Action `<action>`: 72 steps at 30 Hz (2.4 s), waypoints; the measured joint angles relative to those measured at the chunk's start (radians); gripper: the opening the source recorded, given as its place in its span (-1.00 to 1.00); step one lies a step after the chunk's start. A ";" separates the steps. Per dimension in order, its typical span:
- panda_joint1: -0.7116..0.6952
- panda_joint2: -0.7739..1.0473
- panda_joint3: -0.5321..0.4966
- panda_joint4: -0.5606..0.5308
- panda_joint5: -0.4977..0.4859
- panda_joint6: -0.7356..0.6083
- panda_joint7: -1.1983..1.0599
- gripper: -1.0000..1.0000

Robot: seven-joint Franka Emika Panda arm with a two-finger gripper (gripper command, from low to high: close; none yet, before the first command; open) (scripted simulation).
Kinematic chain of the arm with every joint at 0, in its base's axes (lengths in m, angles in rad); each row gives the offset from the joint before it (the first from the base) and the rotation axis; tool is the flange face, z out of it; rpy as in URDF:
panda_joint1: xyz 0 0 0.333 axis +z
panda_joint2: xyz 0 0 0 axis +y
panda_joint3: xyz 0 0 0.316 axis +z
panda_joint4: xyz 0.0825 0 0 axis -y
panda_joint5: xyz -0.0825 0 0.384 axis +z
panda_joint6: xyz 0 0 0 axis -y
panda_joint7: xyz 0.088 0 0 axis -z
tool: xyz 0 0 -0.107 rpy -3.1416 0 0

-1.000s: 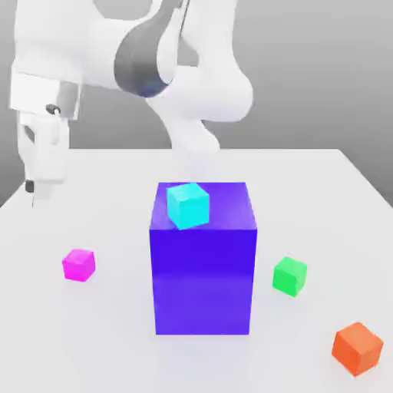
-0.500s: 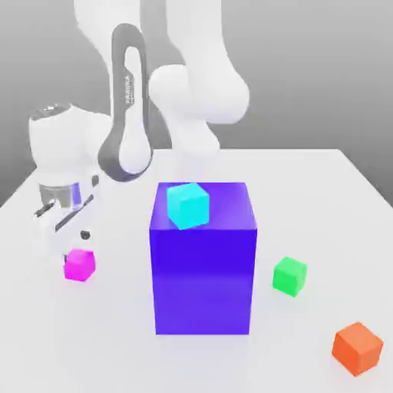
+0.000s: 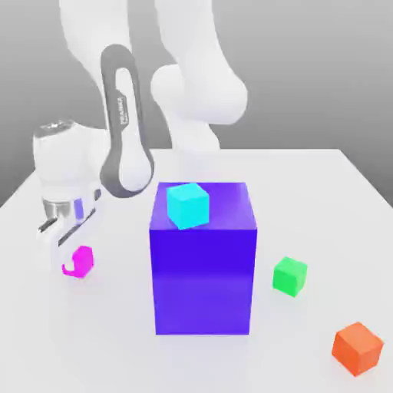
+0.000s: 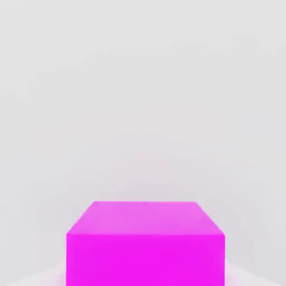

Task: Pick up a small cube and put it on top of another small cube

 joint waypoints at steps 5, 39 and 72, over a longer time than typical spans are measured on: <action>-0.007 -0.145 0.001 0.000 -0.063 -0.100 0.025 -1.00; 0.440 -0.314 0.877 0.246 -0.279 -0.282 0.818 -1.00; 0.578 -0.181 0.906 -0.045 -0.095 -0.168 1.066 -1.00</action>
